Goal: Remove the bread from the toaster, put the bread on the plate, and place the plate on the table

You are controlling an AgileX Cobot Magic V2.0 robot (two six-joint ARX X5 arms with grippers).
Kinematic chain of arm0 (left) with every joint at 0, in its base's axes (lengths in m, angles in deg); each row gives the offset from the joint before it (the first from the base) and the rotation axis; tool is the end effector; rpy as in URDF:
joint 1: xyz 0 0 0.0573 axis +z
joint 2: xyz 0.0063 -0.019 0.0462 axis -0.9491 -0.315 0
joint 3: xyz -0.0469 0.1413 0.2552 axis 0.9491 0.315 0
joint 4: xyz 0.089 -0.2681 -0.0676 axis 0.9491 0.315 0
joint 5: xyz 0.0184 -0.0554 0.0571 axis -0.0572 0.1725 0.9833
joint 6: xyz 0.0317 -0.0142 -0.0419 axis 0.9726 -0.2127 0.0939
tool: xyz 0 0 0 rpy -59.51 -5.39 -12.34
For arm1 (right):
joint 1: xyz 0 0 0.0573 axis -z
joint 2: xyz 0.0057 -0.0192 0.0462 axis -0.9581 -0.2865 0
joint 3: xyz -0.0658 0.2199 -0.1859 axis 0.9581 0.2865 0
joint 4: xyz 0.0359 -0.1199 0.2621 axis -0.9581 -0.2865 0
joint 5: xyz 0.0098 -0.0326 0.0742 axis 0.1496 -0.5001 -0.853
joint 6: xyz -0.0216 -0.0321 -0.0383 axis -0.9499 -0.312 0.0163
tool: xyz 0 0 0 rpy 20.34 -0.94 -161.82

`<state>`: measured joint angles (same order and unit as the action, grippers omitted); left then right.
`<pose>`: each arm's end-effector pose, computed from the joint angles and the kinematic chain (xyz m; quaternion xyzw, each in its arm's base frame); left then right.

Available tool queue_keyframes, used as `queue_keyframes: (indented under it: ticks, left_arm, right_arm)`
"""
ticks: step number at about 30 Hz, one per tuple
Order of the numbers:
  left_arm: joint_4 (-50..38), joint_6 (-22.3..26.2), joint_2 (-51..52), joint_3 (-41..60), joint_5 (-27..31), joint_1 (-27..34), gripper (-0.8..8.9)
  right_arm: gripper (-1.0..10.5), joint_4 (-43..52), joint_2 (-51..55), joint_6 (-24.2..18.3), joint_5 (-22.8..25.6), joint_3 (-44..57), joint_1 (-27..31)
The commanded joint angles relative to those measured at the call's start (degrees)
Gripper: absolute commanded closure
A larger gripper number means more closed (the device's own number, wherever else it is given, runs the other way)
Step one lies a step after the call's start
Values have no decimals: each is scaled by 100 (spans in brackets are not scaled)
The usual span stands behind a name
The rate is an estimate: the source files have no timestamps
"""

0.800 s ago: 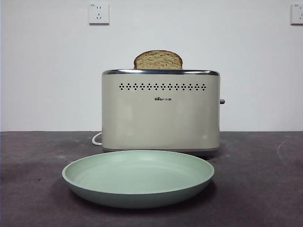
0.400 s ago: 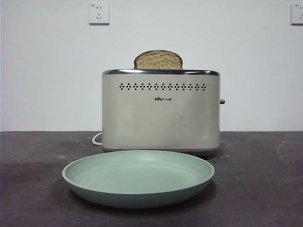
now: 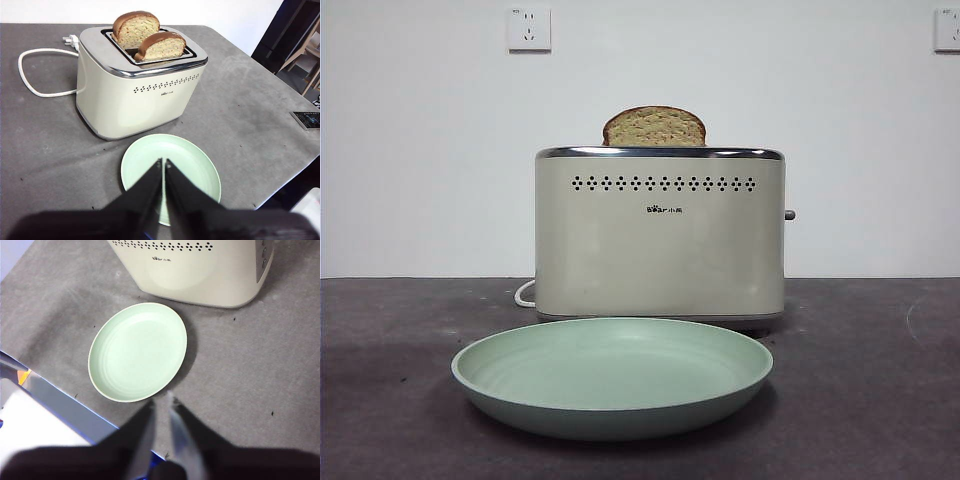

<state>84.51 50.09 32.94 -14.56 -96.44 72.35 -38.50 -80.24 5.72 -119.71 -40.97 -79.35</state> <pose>0.0791 -0.0172 0.3585 -0.0787 0.2180 -0.3068 0.9231 0.1228 0.0287 0.3545 0.0458 0.3691 0.3133 0.8738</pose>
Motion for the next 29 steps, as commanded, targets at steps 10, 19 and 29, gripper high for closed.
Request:
queue_keyframes:
  ticks: [10, 19, 29]
  left_arm:
    - [-188, 50, -9, -26, -33, 2, 266]
    - [-1432, 146, -590, -26, -540, -31, 266]
    - [-3932, 221, -2262, -31, -599, -831, 266]
  right_arm:
    - [379, 33, 2, 48, -17, -13, -11]
    - [379, 44, -2, 63, -15, -13, -11]
    - [379, 46, -2, 63, -13, -13, -11]
